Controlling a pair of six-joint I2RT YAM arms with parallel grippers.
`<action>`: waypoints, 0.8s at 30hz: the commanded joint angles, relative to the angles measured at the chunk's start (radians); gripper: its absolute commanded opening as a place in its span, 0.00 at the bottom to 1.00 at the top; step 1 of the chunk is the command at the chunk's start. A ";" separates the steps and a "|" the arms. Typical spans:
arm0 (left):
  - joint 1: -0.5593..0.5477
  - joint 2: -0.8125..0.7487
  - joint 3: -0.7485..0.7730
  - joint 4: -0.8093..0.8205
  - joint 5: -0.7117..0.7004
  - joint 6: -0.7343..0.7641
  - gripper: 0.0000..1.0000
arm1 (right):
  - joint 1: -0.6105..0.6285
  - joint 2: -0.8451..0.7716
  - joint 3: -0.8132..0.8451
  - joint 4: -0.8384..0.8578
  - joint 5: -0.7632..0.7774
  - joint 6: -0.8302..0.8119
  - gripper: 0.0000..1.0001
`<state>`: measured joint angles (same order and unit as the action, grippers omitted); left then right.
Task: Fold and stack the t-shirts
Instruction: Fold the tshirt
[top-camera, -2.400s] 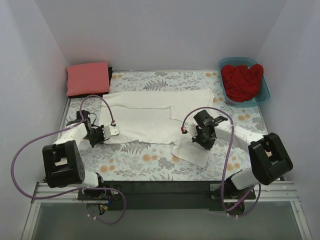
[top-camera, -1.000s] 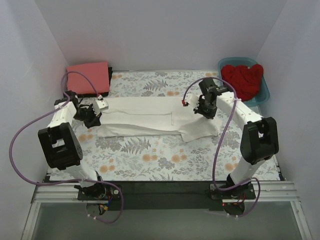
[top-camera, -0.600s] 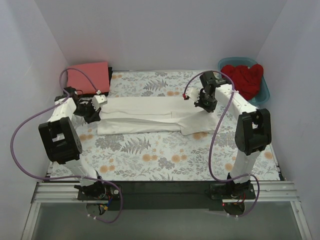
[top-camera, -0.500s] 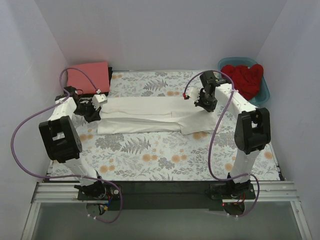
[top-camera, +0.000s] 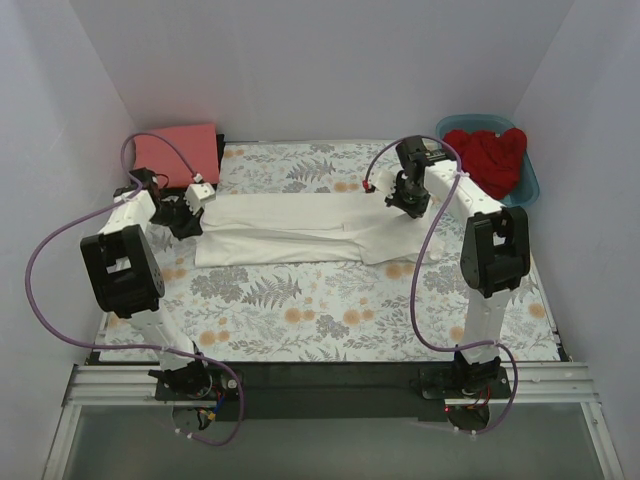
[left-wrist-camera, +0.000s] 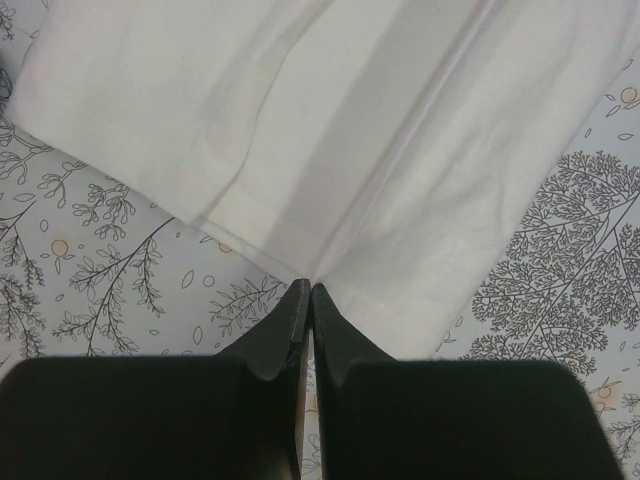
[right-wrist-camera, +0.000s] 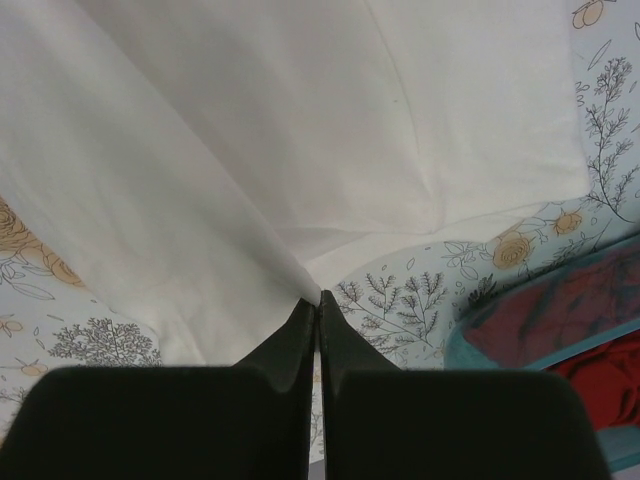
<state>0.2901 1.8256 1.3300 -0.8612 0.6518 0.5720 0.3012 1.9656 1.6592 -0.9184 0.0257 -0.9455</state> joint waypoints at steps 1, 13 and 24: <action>-0.012 0.011 0.037 0.042 -0.004 -0.012 0.00 | -0.004 0.012 0.043 -0.016 -0.003 -0.035 0.01; -0.022 0.047 0.048 0.070 -0.026 -0.024 0.00 | -0.007 0.070 0.093 -0.014 0.011 -0.038 0.01; -0.026 0.090 0.081 0.079 -0.038 -0.034 0.00 | -0.017 0.101 0.099 -0.013 0.016 -0.038 0.01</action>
<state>0.2680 1.9057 1.3739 -0.8040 0.6182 0.5381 0.2935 2.0579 1.7126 -0.9180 0.0311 -0.9463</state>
